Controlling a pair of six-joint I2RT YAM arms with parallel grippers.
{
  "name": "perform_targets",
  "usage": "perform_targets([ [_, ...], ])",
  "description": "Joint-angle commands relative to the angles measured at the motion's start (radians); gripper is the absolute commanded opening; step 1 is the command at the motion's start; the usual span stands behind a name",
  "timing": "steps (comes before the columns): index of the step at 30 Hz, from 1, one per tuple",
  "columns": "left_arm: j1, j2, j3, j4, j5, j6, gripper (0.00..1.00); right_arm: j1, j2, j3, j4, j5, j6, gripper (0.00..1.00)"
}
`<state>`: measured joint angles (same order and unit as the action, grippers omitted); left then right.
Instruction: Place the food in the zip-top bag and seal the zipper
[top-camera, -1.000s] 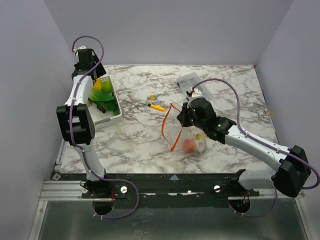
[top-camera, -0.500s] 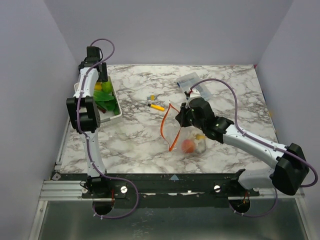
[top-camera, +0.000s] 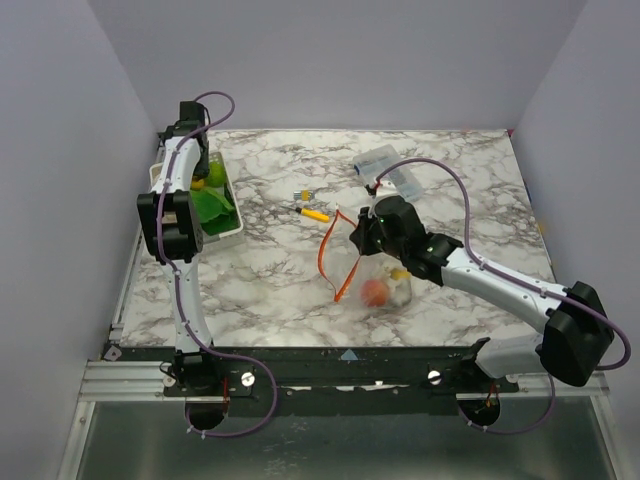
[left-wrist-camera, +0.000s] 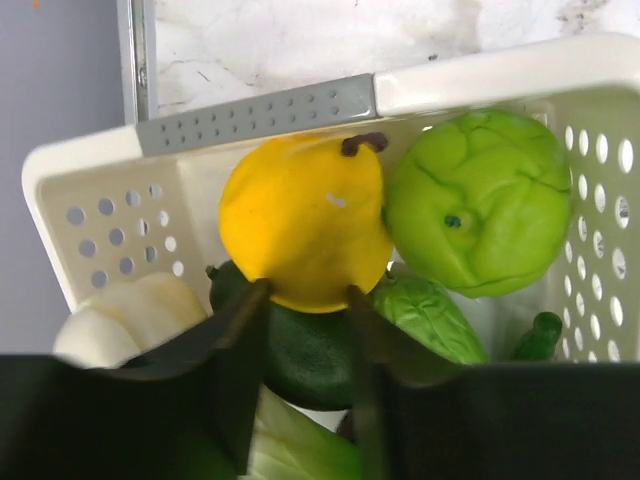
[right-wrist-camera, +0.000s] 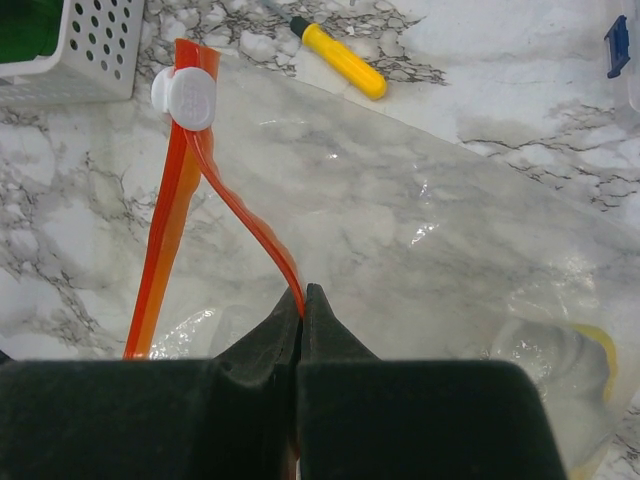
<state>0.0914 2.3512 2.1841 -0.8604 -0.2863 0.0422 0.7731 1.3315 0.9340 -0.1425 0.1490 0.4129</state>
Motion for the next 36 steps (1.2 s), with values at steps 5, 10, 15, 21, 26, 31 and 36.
perform_targets([
  [5,-0.003,-0.074,-0.053,0.009,0.032,-0.015,0.11,0.0,-0.003,-0.007,0.009,0.043,-0.033,0.01],
  [10,-0.002,-0.108,-0.081,-0.065,0.067,-0.08,0.03,0.0,-0.037,-0.024,0.014,0.033,-0.027,0.01],
  [15,-0.004,-0.263,-0.319,-0.023,0.158,-0.146,0.05,0.0,-0.054,-0.029,0.035,-0.012,-0.013,0.01],
  [21,-0.008,-0.447,-0.613,0.004,0.251,-0.176,0.18,-0.001,-0.079,-0.054,0.062,-0.071,0.01,0.01],
  [26,-0.005,-0.566,-0.783,0.064,0.217,-0.163,0.4,0.0,-0.108,-0.059,0.064,-0.074,0.011,0.01],
  [31,-0.005,-0.6,-0.87,0.048,0.264,-0.193,0.4,0.0,-0.129,-0.063,0.057,-0.059,0.007,0.01],
  [36,-0.003,-0.743,-1.064,0.09,0.225,-0.214,0.42,-0.001,-0.151,-0.066,0.055,-0.035,0.001,0.01],
])
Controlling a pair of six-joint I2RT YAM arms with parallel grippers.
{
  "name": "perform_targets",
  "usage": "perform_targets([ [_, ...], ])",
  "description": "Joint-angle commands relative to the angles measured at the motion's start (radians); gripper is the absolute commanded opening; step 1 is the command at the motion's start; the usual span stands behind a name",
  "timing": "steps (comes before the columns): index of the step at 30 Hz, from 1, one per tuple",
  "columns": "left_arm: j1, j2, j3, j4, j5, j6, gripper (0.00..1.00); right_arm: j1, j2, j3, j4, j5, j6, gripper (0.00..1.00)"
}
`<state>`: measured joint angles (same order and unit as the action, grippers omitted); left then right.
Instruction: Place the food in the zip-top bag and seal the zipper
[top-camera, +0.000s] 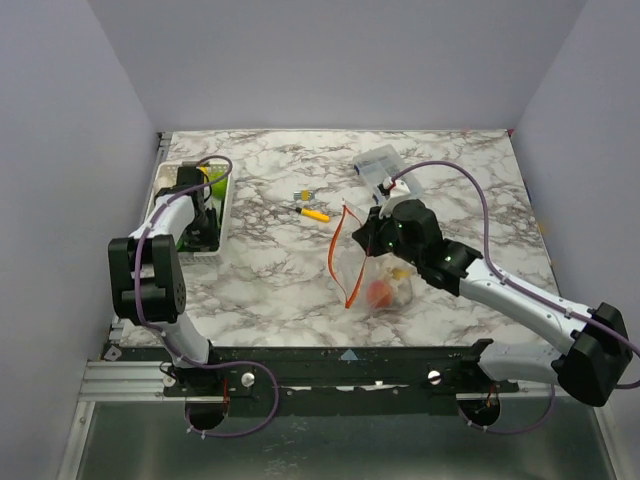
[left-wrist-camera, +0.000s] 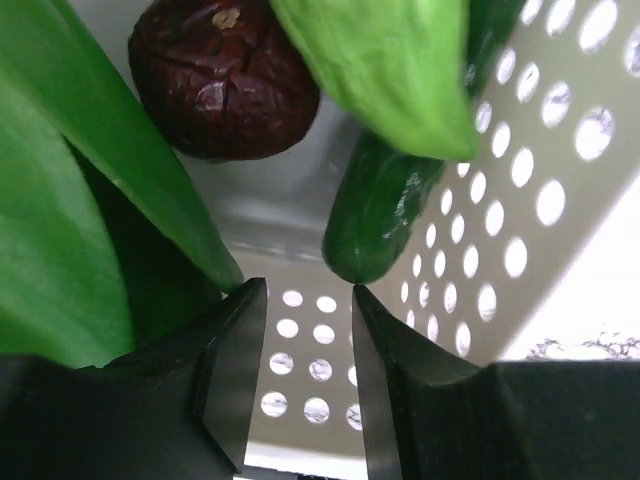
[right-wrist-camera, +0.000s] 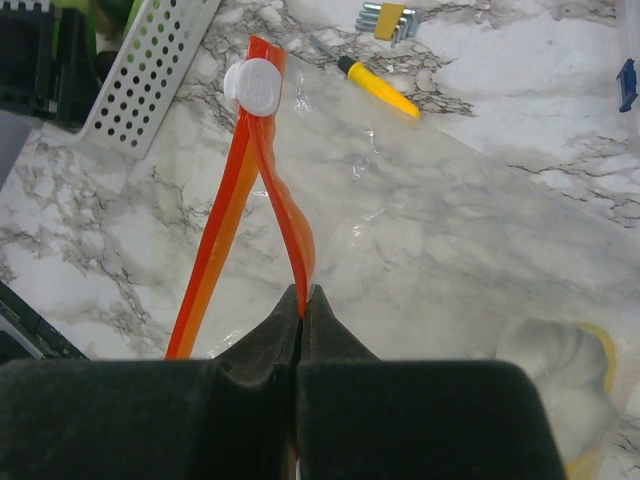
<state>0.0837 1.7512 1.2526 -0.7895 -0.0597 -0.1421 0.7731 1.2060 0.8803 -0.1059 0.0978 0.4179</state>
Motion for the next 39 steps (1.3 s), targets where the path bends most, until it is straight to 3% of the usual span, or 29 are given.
perform_targets([
  [1,0.005,-0.179,-0.158,0.03,-0.003,-0.034,0.44,0.0,-0.019,-0.009,0.02,0.01,-0.003,0.01],
  [9,0.015,-0.22,-0.082,0.118,0.047,-0.157,0.5,0.0,0.0,-0.011,0.032,-0.024,0.007,0.01],
  [13,0.015,-0.14,0.022,0.139,-0.027,-0.256,0.51,0.0,0.002,-0.015,0.037,-0.016,0.007,0.01],
  [22,0.011,0.102,0.208,0.078,-0.021,-0.429,0.52,0.0,-0.004,-0.021,0.037,-0.002,0.003,0.01],
  [32,0.001,0.083,0.093,0.077,-0.124,-0.539,0.59,0.0,-0.004,-0.027,0.042,-0.003,0.005,0.01],
  [39,0.001,0.096,0.078,0.104,-0.099,-0.545,0.5,0.0,-0.007,-0.03,0.044,-0.002,0.005,0.01],
])
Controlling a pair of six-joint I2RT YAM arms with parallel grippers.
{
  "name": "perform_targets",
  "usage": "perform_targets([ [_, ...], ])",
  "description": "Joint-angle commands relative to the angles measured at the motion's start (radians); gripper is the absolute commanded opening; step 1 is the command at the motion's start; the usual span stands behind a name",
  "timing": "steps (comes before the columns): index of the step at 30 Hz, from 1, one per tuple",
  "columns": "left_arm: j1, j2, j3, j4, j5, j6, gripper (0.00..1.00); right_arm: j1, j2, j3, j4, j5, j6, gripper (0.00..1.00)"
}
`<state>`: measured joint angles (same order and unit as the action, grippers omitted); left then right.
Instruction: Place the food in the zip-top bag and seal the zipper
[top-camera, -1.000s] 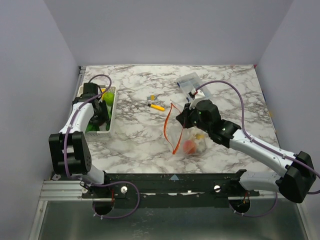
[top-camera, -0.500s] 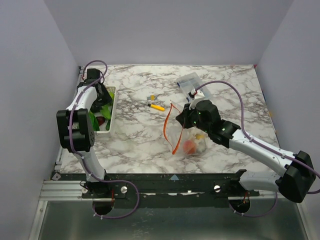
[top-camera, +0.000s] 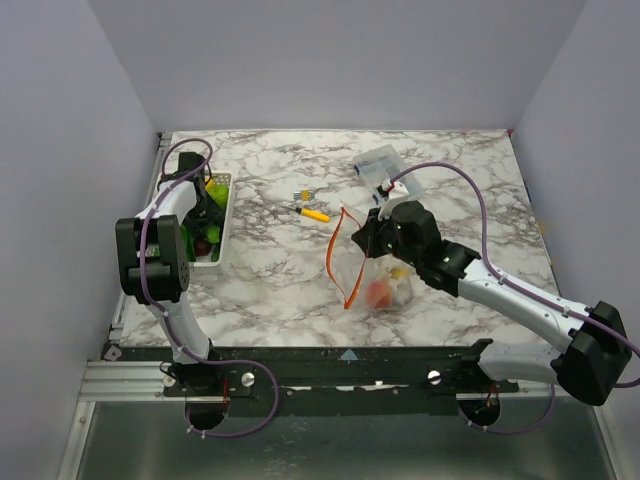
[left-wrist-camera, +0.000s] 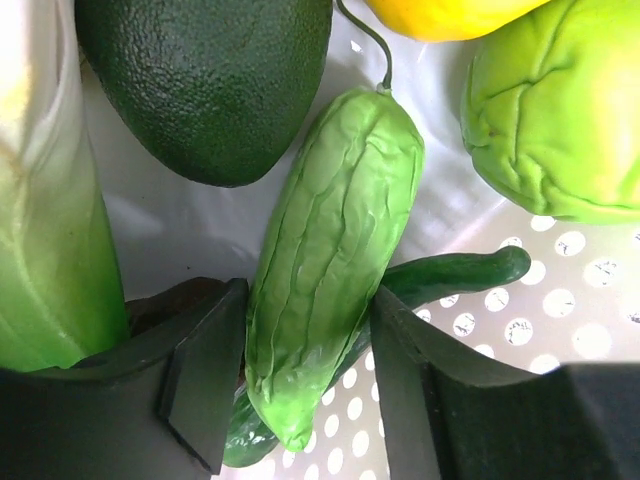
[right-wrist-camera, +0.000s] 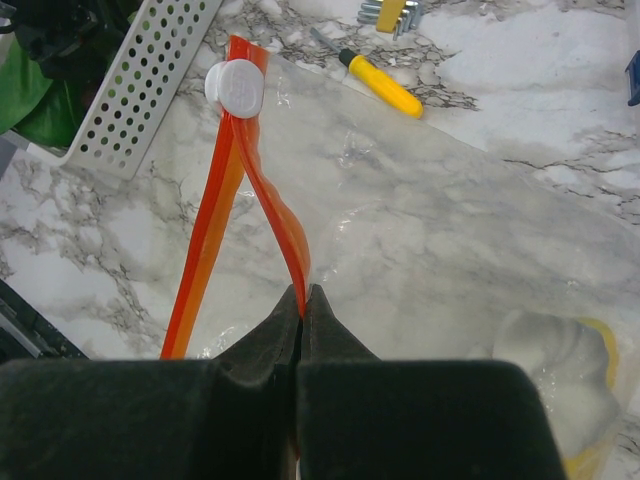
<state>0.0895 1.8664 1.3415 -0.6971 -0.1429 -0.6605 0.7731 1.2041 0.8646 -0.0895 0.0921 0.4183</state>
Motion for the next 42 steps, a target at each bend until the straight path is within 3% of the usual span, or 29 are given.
perform_targets([
  [1,-0.005,-0.026,-0.012,0.014,-0.024,-0.022,0.47,0.0,-0.006,-0.015,0.027,0.007,0.005,0.01],
  [7,-0.005,-0.103,-0.031,0.015,-0.078,0.008,0.34,0.0,-0.009,-0.012,0.025,0.016,0.002,0.01],
  [11,-0.007,-0.232,-0.101,0.063,-0.086,0.042,0.19,0.0,-0.01,-0.007,0.019,0.016,0.0,0.01],
  [19,-0.06,-0.526,-0.229,0.103,-0.047,0.161,0.14,0.0,-0.008,0.007,0.012,0.01,0.0,0.01],
  [22,-0.122,-0.646,-0.277,0.118,0.09,0.204,0.12,0.0,-0.006,0.017,-0.001,0.008,0.001,0.01],
  [26,-0.281,-0.783,-0.349,0.201,0.387,0.249,0.12,0.0,-0.005,0.035,-0.02,0.017,0.0,0.01],
  [31,-0.458,-0.838,-0.408,0.276,0.695,0.162,0.11,0.0,-0.006,0.057,-0.046,0.024,-0.002,0.01],
  [37,-0.639,-0.884,-0.477,0.387,0.894,0.014,0.13,0.001,-0.012,0.046,-0.031,-0.098,-0.07,0.01],
  [42,-0.68,-0.847,-0.462,0.369,0.986,-0.11,0.13,0.004,-0.026,0.036,-0.014,-0.146,-0.114,0.01],
])
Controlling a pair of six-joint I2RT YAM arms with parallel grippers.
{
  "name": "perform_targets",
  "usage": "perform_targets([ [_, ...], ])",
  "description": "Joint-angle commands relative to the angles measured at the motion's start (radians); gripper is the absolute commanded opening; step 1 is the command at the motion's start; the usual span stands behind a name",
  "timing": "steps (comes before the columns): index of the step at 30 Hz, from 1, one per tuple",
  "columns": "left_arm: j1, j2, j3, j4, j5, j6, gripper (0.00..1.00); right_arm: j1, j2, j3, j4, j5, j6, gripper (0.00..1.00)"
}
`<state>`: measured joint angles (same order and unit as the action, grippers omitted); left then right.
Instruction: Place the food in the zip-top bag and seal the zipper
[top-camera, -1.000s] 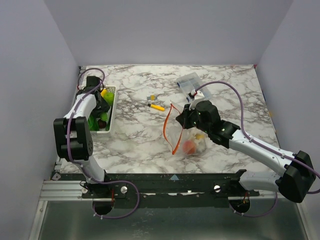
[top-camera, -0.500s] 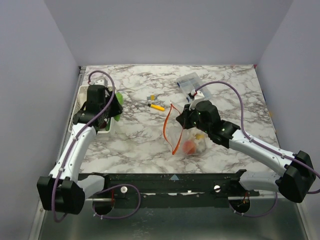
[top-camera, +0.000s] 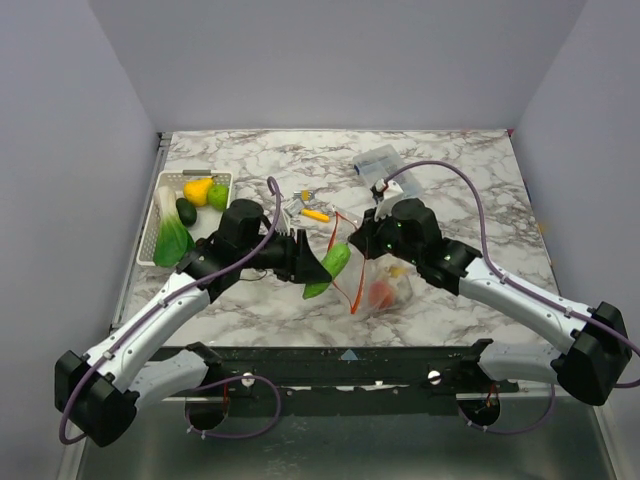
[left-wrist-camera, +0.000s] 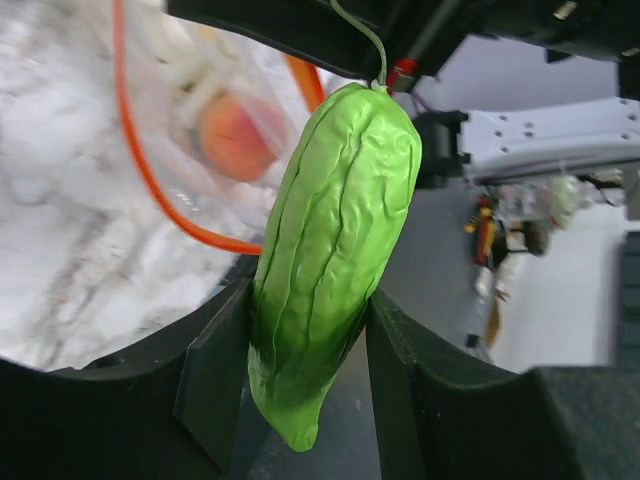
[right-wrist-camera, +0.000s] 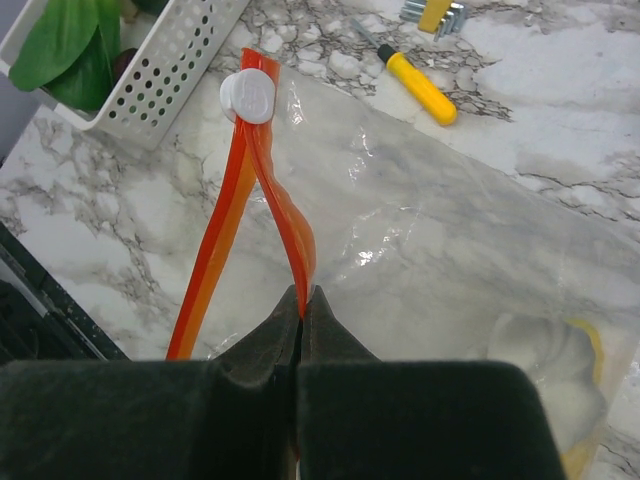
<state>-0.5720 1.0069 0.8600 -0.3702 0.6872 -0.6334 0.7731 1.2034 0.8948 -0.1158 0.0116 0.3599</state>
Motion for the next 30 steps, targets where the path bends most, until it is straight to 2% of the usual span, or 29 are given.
perform_targets([
  [1,-0.019,0.034,0.032,0.026,0.157,-0.181,0.11,0.003,-0.029,0.004,0.016,-0.056,-0.055,0.01],
  [4,-0.02,0.102,0.046,0.066,0.196,-0.343,0.07,0.005,-0.027,0.003,0.017,-0.042,-0.062,0.01],
  [9,-0.023,0.097,-0.09,0.273,0.134,-0.652,0.07,0.006,-0.039,-0.005,0.032,-0.015,-0.058,0.01],
  [15,-0.024,0.114,-0.089,0.258,0.082,-0.72,0.06,0.006,-0.063,-0.001,0.036,0.05,-0.067,0.01],
  [18,-0.025,0.128,-0.103,0.283,0.063,-0.765,0.05,0.006,-0.073,-0.003,0.041,0.026,-0.069,0.01],
  [20,-0.025,0.144,-0.119,0.306,0.046,-0.823,0.0,0.005,-0.079,-0.009,0.055,-0.003,-0.068,0.01],
  [30,-0.046,0.162,-0.138,0.401,-0.047,-1.106,0.02,0.006,-0.088,-0.017,0.071,-0.063,-0.061,0.01],
])
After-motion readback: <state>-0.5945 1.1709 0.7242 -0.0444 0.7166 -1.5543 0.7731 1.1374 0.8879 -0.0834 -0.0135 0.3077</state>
